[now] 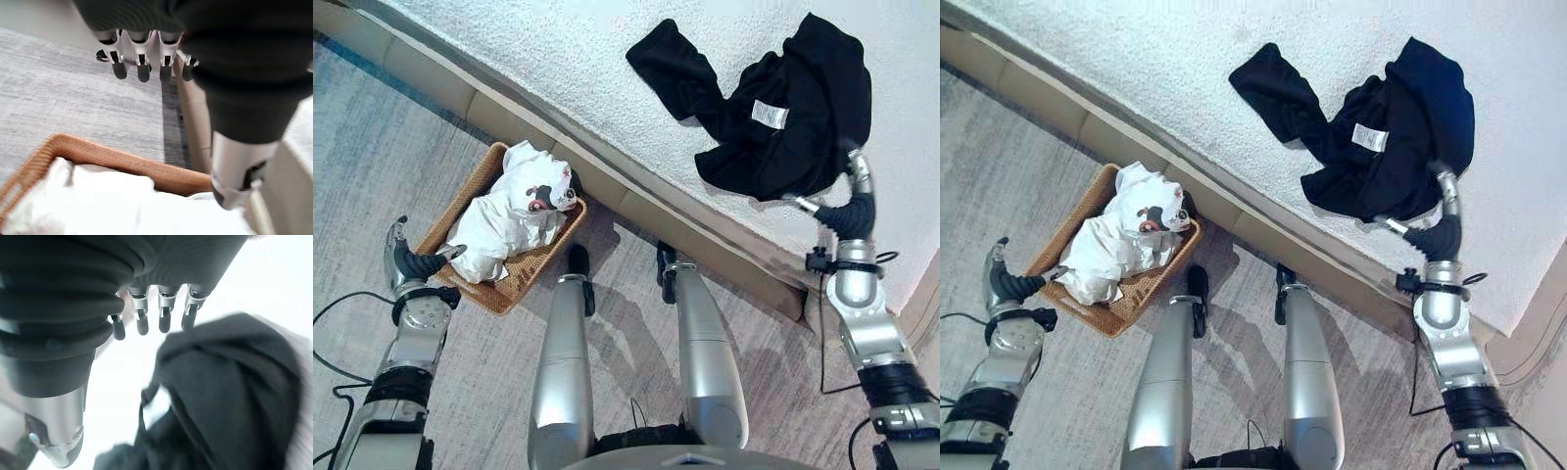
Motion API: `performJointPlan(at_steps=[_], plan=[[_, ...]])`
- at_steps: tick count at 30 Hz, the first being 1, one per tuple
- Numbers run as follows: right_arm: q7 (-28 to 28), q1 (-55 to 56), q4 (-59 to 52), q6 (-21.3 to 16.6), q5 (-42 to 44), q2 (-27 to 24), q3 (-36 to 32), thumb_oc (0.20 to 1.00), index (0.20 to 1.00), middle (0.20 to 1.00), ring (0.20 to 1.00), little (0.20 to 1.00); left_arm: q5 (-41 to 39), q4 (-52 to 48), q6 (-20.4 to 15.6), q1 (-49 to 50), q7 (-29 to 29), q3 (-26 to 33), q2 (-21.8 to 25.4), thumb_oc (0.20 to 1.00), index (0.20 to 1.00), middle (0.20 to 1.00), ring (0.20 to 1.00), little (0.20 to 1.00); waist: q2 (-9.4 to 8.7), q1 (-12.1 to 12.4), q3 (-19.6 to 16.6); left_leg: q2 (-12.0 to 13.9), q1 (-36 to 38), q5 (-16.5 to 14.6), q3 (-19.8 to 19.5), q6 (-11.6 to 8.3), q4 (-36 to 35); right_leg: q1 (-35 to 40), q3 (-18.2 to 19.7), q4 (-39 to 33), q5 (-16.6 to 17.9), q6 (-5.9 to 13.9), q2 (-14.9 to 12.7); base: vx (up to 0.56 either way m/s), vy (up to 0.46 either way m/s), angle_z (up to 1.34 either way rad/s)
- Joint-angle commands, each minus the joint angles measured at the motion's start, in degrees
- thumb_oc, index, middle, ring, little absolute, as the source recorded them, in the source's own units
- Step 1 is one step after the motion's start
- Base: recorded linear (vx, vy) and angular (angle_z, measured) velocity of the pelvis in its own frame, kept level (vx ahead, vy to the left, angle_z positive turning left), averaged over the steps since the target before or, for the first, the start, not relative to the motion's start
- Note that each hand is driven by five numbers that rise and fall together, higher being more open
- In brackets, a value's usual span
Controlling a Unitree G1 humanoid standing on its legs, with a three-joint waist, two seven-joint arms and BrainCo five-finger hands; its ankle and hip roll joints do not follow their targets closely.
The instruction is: Pick up clothes into the bucket
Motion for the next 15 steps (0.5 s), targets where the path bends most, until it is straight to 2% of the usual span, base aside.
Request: performJointPlan(at_steps=[1, 2, 3, 4, 5, 6, 9, 11, 12, 14, 15], plan=[[-1.3, -5.9, 8.6, 1.2, 1.9, -7.0, 0.4, 1.000, 1.000, 1.000, 1.000, 1.000, -7.0, -1.2, -6.2, 3.4, -2.4, -1.1, -3.8, 1.000, 1.000, 1.000, 1.000, 1.000, 3.56, 2.5, -1.1, -2.7, 2.8, -0.9, -0.8, 1.28, -2.4, 5.5, -1.5, -1.4, -2.3, 0.51, -2.1, -0.03, -0.040, 0.09], [-1.3, -6.3, 9.1, 0.9, 2.0, -7.2, 0.7, 1.000, 1.000, 1.000, 1.000, 1.000, -7.1, -1.2, -6.2, 3.4, -2.5, -1.0, -4.0, 1.000, 1.000, 1.000, 1.000, 1.000, 3.67, 2.3, -1.1, -2.7, 2.9, -0.8, -0.8, 1.28, -2.5, 5.6, -1.5, -1.5, -2.2, 0.51, -2.1, -0.05, -0.067, 0.14], [-1.0, -11.9, 17.6, 2.4, 4.1, -9.6, 3.4, 1.000, 1.000, 1.000, 1.000, 1.000, -12.8, 1.4, -8.3, 4.6, -5.5, -2.9, -6.4, 1.000, 1.000, 1.000, 1.000, 1.000, 4.72, 3.7, -1.1, -3.1, 3.8, 0.3, -1.2, 0.98, -4.6, 6.2, -1.9, -2.0, -2.0, 0.49, -2.8, -0.03, -0.038, 0.16], [-0.9, -12.4, 18.2, 2.2, 4.3, -9.8, 3.9, 1.000, 1.000, 1.000, 1.000, 1.000, -12.9, 1.6, -8.4, 4.5, -5.5, -2.9, -6.5, 1.000, 1.000, 1.000, 1.000, 1.000, 4.83, 3.5, -1.1, -3.1, 3.9, 0.4, -1.2, 0.97, -4.7, 6.3, -2.0, -2.1, -1.9, 0.48, -2.8, -0.04, -0.056, 0.28], [-0.3, -15.8, 23.4, 2.6, 6.2, -10.9, 5.6, 1.000, 1.000, 1.000, 1.000, 1.000, -14.1, 2.7, -8.7, 5.2, -6.1, -4.0, -7.8, 1.000, 1.000, 1.000, 1.000, 1.000, 5.42, 4.1, -1.1, -3.3, 4.4, 1.0, -1.4, 0.84, -5.8, 6.6, -2.2, -2.3, -1.9, 0.44, -3.1, -0.04, -0.064, 0.31], [0.7, -23.8, 32.8, 4.6, 5.5, -15.1, 10.3, 1.000, 1.000, 1.000, 1.000, 1.000, -12.5, 6.0, -7.8, 6.4, -7.1, -7.4, -9.3, 1.000, 1.000, 1.000, 1.000, 1.000, 6.51, 5.4, -1.1, -3.8, 5.2, 2.4, -1.8, 0.49, -7.9, 7.0, -2.7, -2.5, -1.8, 0.36, -3.7, -0.05, -0.092, 0.29], [1.6, -31.4, 44.9, 7.3, 3.4, -18.2, 15.4, 1.000, 1.000, 1.000, 1.000, 1.000, -12.3, 8.6, -7.3, 7.8, -9.4, -12.1, -12.4, 1.000, 1.000, 1.000, 1.000, 1.000, 7.97, 6.6, -1.1, -4.6, 6.5, 4.4, -3.1, -0.09, -11.2, 7.8, -3.8, -2.1, -2.4, 0.21, -5.2, -0.03, -0.108, 0.30], [2.1, -32.2, 48.1, 7.6, 4.2, -18.5, 15.5, 1.000, 1.000, 1.000, 1.000, 1.000, -12.9, 9.1, -7.3, 7.8, -10.0, -13.0, -13.3, 1.000, 1.000, 1.000, 1.000, 1.000, 8.44, 6.8, -1.1, -5.0, 6.8, 4.9, -3.5, -0.18, -11.8, 8.1, -4.3, -1.8, -2.6, 0.15, -5.7, -0.01, -0.083, 0.34], [3.8, -34.2, 53.1, 9.1, 2.9, -20.0, 17.6, 1.000, 1.000, 1.000, 1.000, 1.000, -12.3, 9.0, -7.2, 8.8, -11.9, -16.2, -14.0, 1.000, 1.000, 1.000, 1.000, 1.000, 9.42, 7.4, -1.1, -5.4, 7.6, 6.2, -4.5, -0.47, -13.7, 8.5, -5.2, -1.2, -3.3, -0.06, -6.8, -0.01, -0.082, 0.42], [4.3, -34.5, 54.4, 9.1, 3.3, -20.1, 17.6, 1.000, 1.000, 1.000, 1.000, 1.000, -12.7, 8.7, -7.0, 9.3, -12.5, -16.9, -14.7, 1.000, 1.000, 1.000, 1.000, 1.000, 10.01, 7.3, -1.1, -5.7, 7.7, 6.6, -5.0, -0.49, -14.3, 8.5, -5.6, -0.6, -3.6, -0.12, -7.2, -0.01, -0.071, 0.44], [5.3, -34.0, 57.6, 9.5, 3.5, -20.3, 17.7, 1.000, 1.000, 1.000, 1.000, 1.000, -12.1, 8.5, -6.8, 9.9, -13.8, -19.3, -15.1, 1.000, 1.000, 1.000, 1.000, 1.000, 10.60, 7.6, -1.1, -5.9, 8.3, 7.4, -5.6, -0.63, -15.6, 8.7, -6.3, 0.2, -4.1, -0.14, -7.8, 0.00, -0.075, 0.46]])
